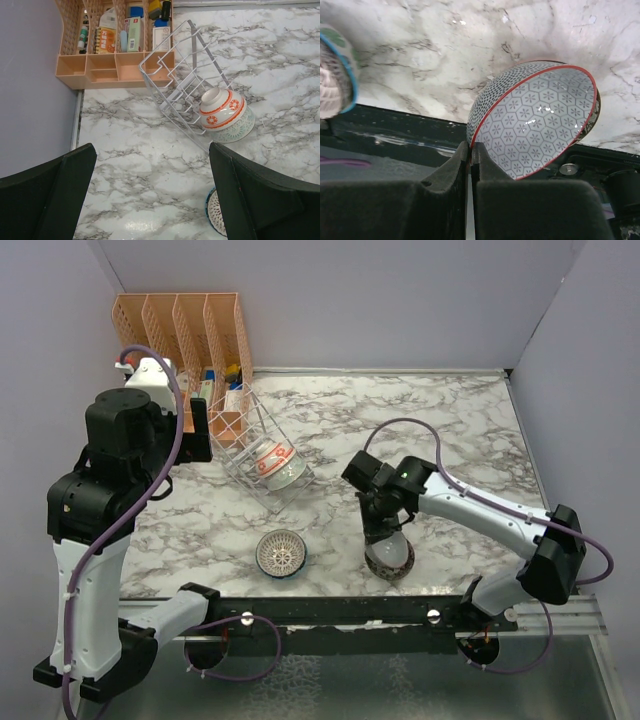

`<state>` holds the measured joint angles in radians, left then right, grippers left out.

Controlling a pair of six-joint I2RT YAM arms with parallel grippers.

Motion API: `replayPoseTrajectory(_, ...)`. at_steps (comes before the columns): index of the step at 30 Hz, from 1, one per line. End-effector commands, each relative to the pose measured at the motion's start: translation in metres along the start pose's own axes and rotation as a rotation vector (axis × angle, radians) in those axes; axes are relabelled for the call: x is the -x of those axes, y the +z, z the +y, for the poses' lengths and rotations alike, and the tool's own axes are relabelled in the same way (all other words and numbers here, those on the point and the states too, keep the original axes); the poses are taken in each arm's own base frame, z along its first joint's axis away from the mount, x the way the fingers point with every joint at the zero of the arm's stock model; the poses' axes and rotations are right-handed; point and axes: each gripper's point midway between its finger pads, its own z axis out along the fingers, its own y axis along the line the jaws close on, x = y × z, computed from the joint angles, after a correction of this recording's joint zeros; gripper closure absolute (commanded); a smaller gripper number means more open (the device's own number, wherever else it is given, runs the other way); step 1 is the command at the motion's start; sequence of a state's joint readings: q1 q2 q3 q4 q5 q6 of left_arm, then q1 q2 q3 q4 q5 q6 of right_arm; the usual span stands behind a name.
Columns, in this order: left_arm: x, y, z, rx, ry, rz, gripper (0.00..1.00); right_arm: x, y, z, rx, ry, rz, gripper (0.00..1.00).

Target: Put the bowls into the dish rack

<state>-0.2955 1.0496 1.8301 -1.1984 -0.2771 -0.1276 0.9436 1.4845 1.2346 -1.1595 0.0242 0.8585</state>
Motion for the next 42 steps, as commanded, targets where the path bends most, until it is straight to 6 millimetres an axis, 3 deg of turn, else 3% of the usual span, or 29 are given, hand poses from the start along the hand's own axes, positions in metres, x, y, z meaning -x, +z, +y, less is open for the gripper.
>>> replayPoseTrajectory(1, 0.005, -0.005, 0.003, 0.009, 0.0, -0.027, 0.01, 0.039, -0.034, 0.019, 0.025, 0.002, -0.153, 0.99)
replayPoseTrajectory(7, 0.011, -0.01, 0.007, 0.022, -0.003, -0.048, 0.01, 0.077, -0.077, 0.05, 0.133, 0.008, -0.296, 0.99)
replayPoseTrajectory(15, 0.028, -0.018, 0.009, 0.024, -0.011, -0.094, 0.01, 0.159, -0.169, 0.163, 0.707, 0.047, -0.666, 0.99)
replayPoseTrajectory(20, 0.038, -0.023, 0.011, 0.033, -0.016, -0.124, 0.01, 0.2, -0.215, 0.194, 1.01, 0.16, -0.939, 0.99)
replayPoseTrajectory(23, 0.039, -0.026, 0.013, 0.036, -0.016, -0.131, 0.01, 0.217, -0.229, 0.203, 1.135, 0.213, -1.053, 0.99)
replayPoseTrajectory(30, 0.04, -0.026, 0.011, 0.027, -0.018, -0.134, 0.01, 0.244, -0.227, 0.226, 1.339, 0.32, -1.146, 0.99)
replayPoseTrajectory(37, 0.035, -0.023, 0.009, 0.019, -0.017, -0.118, 0.01, 0.263, -0.184, 0.23, 1.39, 0.466, -1.133, 0.99)
replayPoseTrajectory(42, 0.033, -0.021, 0.007, 0.012, -0.015, -0.108, 0.01, 0.27, -0.164, 0.231, 1.398, 0.508, -1.134, 0.99)
